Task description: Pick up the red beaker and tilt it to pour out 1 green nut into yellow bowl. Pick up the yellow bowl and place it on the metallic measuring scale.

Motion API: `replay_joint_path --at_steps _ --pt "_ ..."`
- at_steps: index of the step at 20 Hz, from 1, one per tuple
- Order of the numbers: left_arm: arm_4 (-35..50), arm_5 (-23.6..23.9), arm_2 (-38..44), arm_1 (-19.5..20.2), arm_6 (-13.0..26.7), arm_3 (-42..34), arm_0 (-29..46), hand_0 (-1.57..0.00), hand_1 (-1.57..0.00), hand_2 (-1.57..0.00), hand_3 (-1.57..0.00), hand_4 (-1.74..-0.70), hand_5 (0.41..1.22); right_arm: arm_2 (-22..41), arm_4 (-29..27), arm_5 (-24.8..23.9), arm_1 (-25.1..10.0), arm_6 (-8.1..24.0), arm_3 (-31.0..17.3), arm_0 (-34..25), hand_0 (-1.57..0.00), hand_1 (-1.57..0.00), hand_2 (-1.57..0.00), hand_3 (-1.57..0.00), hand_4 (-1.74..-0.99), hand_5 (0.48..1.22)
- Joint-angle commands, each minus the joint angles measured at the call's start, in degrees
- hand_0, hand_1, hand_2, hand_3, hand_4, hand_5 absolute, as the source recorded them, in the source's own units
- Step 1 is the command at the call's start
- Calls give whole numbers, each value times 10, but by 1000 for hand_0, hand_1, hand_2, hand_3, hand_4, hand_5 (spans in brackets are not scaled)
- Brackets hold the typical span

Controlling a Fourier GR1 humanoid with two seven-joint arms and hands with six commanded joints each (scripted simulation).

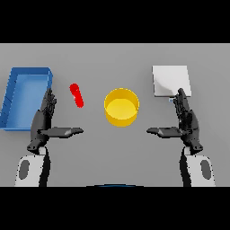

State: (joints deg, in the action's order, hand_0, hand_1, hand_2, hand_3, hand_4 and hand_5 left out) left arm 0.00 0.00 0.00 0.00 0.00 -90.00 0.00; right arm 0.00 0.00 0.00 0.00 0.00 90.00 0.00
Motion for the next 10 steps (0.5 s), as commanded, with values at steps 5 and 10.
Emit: replay_joint_path --at_steps 5,10 --pt "-6 1 -12 -7 -7 -16 21 1 1 1 1 -1202 677 3 4 -4 4 1 -2 -3 1 1 1 1 -1177 572" --pt "-62 -13 -59 23 -13 -82 70 1 1 1 1 -1201 674 41 93 -13 -44 -21 35 20 1 1 1 1 -1190 579"
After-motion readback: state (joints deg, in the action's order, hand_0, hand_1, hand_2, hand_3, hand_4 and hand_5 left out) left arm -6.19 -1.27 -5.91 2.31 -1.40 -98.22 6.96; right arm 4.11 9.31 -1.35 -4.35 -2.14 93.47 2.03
